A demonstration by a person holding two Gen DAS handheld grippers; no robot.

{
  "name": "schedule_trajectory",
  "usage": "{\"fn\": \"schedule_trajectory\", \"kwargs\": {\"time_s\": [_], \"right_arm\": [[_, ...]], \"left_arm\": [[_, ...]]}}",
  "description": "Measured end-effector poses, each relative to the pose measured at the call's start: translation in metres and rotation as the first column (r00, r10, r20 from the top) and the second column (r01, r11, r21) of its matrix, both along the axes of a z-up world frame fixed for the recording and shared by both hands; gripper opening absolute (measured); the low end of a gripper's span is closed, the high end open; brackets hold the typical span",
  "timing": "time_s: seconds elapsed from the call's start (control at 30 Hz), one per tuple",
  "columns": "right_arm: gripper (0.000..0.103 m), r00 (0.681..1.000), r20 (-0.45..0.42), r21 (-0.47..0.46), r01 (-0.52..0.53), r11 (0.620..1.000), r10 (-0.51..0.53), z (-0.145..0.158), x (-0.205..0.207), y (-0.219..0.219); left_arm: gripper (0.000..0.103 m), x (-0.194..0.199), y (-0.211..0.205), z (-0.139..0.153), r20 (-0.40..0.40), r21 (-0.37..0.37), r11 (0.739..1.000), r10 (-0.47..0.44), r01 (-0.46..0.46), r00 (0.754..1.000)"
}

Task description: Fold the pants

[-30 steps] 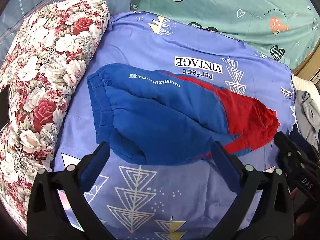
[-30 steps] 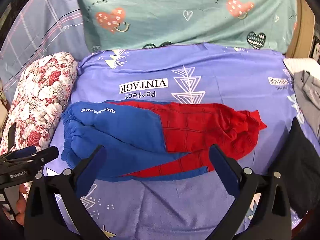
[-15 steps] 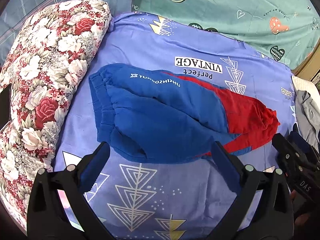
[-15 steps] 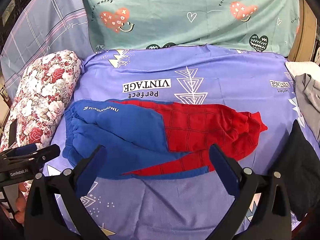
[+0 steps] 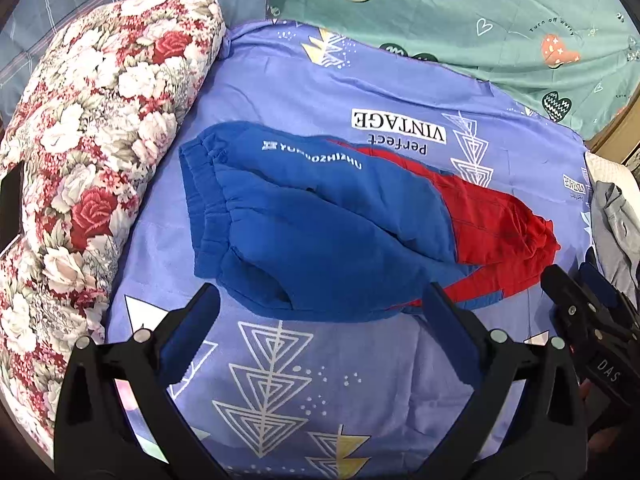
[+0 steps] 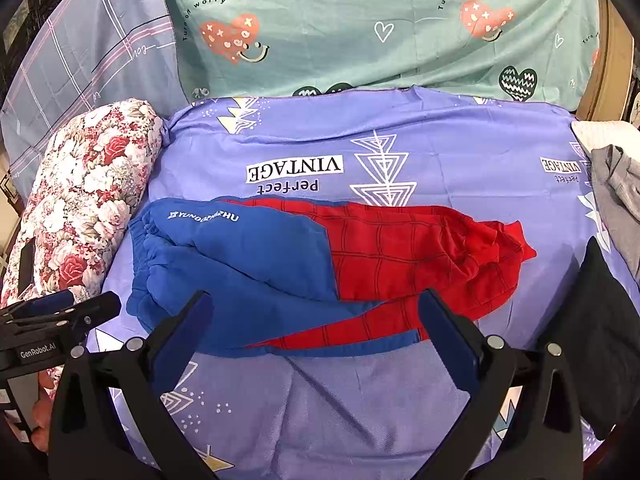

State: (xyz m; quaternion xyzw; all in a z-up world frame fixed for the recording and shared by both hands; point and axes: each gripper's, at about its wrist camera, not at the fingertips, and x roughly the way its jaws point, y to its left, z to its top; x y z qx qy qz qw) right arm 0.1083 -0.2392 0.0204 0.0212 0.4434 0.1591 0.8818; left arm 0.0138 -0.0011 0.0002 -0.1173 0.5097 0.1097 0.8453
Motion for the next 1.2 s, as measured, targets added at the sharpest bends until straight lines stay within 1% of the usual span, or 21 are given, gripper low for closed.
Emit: {"fn": "schedule_trajectory", "kwargs": {"time_s": [0.07, 0.13, 0.23, 0.43, 0.8, 1.2], "right_arm": [[0.102, 1.0, -0.004, -0.002, -0.014, 1.0, 0.014, -0.0009, 0.0008, 0.0024], [0.102, 1.0, 0.012, -0.002, -0.014, 1.0, 0.014, 0.001, 0.0004, 0.0027], [0.102, 1.0, 0.016, 0.003, -0.007, 1.0, 0.007, 0.0011, 0.0003, 0.0004], [0.102, 1.0, 0.004, 0.005, -0.001, 1.0, 0.001, -0.0036, 0.0017, -0.0032], [0.102, 1.0, 0.003, -0.006, -0.026, 1.0, 0.026, -0.0047, 0.003, 0.0003], [0.102, 1.0, -0.003, -0.002, -0.027, 1.0, 0.027, -0.0058, 0.0051, -0.0009]], "left_arm": [[0.101, 0.0005, -0.0018, 0.0006, 0.001, 0.011, 1.0, -0.012, 0.012, 1.0], [0.101, -0.0006, -0.0009, 0.0022, 0.016, 0.009, 1.0, -0.002, 0.002, 1.0], [0.101, 0.0004, -0.0002, -0.0005, 0.001, 0.01, 1.0, -0.004, 0.004, 1.0], [0.101, 0.0002, 0.0032, -0.0015, -0.002, 0.013, 1.0, 0.005, -0.005, 1.0], [0.101, 0.0017, 0.0031, -0.0031, -0.007, 0.015, 1.0, 0.005, -0.005, 1.0], [0.101, 0.002, 0.004, -0.0035, -0.009, 0.016, 1.0, 0.008, -0.007, 1.0]]}}
